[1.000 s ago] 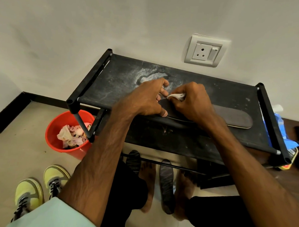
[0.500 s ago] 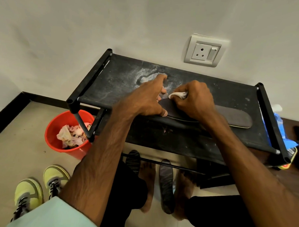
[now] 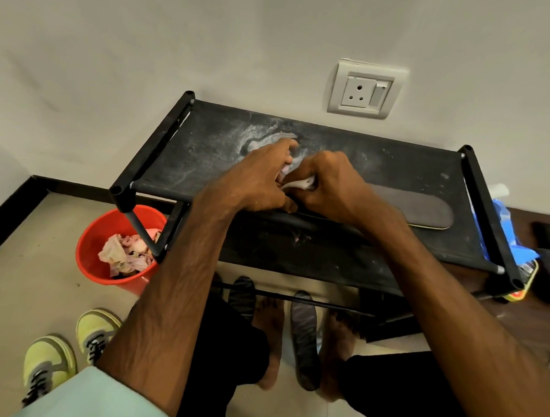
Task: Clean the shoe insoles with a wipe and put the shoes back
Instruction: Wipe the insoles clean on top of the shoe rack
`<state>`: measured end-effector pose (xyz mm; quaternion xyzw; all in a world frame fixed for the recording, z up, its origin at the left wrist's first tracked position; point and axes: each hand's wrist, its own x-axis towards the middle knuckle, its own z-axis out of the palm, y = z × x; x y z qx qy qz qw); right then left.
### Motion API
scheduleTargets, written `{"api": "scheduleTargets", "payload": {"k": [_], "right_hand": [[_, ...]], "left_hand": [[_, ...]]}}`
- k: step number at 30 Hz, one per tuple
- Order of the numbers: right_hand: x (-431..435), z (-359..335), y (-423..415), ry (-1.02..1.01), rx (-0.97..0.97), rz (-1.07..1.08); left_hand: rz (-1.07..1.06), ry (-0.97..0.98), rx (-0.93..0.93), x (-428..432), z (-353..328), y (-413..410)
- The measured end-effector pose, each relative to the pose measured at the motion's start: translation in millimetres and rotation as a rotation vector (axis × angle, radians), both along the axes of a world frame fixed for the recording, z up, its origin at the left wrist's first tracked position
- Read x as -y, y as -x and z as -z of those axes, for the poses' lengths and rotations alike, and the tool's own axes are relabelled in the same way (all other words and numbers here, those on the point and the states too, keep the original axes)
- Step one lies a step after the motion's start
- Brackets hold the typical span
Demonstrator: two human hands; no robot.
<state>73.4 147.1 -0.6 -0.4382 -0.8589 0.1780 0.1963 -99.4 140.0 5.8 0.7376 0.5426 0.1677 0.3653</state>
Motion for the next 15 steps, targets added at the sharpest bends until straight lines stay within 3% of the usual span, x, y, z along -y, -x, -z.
{"api": "scheduleTargets", "payload": {"k": [7,15], "right_hand": [[4,-11,-6,0.068,0.091,-0.123],[11,-25,-23,0.159,0.124,-0.095]], "left_hand": [[0.075,0.002,-0.069,-2,-2,1],[0.158,0.075,-0.06,-4,-3,4]]}}
